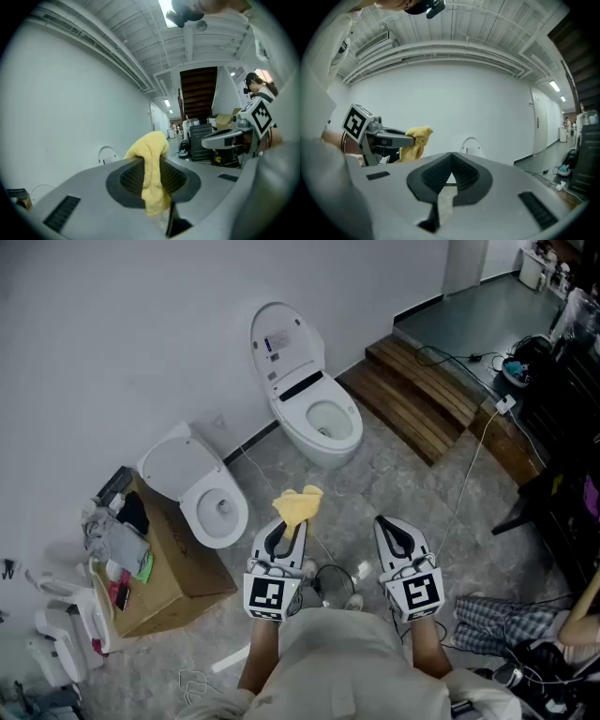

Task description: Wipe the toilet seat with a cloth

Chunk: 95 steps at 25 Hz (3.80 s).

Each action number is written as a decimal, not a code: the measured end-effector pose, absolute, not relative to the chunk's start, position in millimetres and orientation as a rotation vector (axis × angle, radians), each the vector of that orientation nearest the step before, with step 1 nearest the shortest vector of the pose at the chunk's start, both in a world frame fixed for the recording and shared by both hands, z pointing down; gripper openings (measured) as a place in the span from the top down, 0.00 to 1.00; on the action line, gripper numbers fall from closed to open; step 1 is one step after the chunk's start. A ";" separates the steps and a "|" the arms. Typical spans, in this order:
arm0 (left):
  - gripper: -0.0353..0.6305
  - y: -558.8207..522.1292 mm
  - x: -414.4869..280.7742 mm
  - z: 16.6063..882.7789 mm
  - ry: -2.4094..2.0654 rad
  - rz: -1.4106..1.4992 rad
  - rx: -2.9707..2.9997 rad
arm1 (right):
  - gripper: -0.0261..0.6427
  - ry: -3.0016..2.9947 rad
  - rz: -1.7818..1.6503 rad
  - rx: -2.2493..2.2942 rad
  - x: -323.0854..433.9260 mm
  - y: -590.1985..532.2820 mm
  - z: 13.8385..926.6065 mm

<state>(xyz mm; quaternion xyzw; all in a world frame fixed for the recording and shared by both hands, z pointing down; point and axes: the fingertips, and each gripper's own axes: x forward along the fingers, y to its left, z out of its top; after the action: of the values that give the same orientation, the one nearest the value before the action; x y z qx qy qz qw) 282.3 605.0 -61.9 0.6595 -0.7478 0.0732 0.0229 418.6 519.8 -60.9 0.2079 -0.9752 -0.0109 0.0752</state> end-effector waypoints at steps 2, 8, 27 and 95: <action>0.82 606.1 281.1 -60.6 -2.312 0.232 2.042 | 0.95 -2.970 -0.040 0.614 415.1 523.7 -68.7; 0.82 594.5 266.3 -50.9 -2.297 0.220 2.050 | 0.95 -2.985 -0.034 0.634 399.9 511.4 -66.2; 0.82 503.9 97.6 -33.3 -2.119 0.199 2.213 | 0.95 -2.900 -0.063 0.762 225.0 449.2 -50.8; 0.82 108.4 -134.0 180.2 -1.876 0.372 2.029 | 0.95 -2.561 0.304 0.699 1.0 54.5 162.5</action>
<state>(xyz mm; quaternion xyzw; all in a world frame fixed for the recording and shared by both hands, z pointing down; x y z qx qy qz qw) -134.0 108.4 180.2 0.7165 -0.6623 0.1313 0.1756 1.0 54.5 162.5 0.2543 -0.9322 0.1106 0.2327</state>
